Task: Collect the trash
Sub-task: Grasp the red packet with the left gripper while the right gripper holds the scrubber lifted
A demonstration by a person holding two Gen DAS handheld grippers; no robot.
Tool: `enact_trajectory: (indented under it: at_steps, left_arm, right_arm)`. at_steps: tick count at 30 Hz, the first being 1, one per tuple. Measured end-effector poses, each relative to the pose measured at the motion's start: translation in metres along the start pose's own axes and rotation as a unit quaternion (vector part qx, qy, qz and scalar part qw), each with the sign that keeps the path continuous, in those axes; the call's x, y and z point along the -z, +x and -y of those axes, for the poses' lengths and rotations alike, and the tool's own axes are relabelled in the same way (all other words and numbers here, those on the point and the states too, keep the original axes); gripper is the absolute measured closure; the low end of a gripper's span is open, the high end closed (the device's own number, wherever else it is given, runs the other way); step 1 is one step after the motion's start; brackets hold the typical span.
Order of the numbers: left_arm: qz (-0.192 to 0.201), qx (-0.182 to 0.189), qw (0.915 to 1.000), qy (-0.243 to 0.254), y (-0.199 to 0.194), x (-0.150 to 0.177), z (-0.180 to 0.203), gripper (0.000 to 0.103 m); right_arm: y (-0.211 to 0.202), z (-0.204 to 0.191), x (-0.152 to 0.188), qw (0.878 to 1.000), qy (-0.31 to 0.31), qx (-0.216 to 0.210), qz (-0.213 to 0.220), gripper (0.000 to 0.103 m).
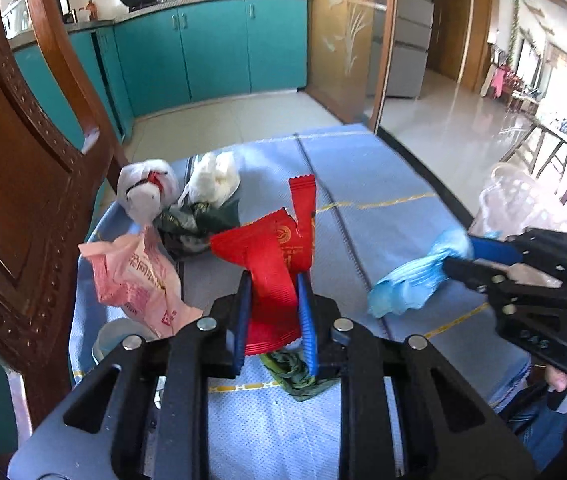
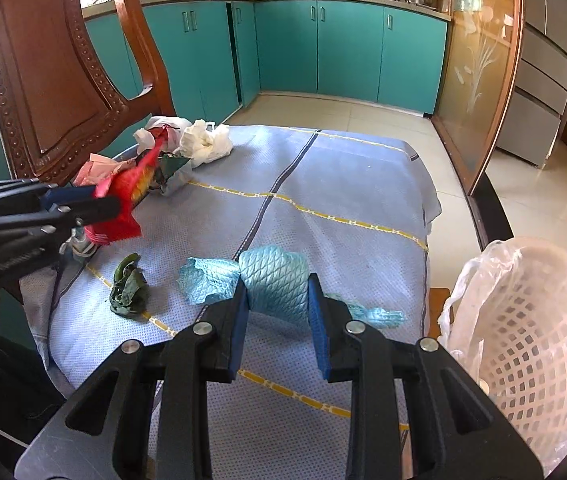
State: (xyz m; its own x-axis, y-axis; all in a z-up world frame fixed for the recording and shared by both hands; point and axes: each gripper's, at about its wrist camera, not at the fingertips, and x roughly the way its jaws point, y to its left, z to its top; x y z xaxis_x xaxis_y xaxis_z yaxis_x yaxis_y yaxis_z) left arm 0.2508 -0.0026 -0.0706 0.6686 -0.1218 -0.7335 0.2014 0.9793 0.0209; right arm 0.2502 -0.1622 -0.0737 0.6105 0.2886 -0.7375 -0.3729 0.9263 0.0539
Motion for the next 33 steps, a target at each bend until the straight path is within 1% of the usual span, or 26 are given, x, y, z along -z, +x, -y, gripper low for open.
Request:
enact_trajectory:
  at_steps: [5, 17, 22, 29, 33]
  left_arm:
    - [0.020, 0.019, 0.9996, 0.002, -0.012, -0.002, 0.002, 0.080]
    - [0.061, 0.038, 0.9974, -0.001, -0.032, -0.004, 0.003, 0.080]
    - [0.060, 0.021, 0.9980, -0.003, -0.032, -0.004, 0.001, 0.080]
    - [0.079, 0.014, 0.9968, 0.000, -0.039, -0.004, 0.000, 0.080]
    - [0.080, 0.012, 0.9967, -0.001, -0.038, -0.005, -0.001, 0.080]
  right_arm:
    - [0.000, -0.001, 0.002, 1.000, -0.002, 0.003, 0.000, 0.074]
    - [-0.001, -0.003, 0.004, 1.000, -0.006, 0.004, 0.002, 0.074]
    - [-0.007, -0.006, 0.005, 1.000, -0.015, 0.019, 0.012, 0.074]
    - [-0.015, -0.008, 0.004, 0.999, -0.018, 0.031, 0.032, 0.074]
    - [-0.016, -0.007, 0.004, 0.999, -0.016, 0.033, 0.035, 0.074]
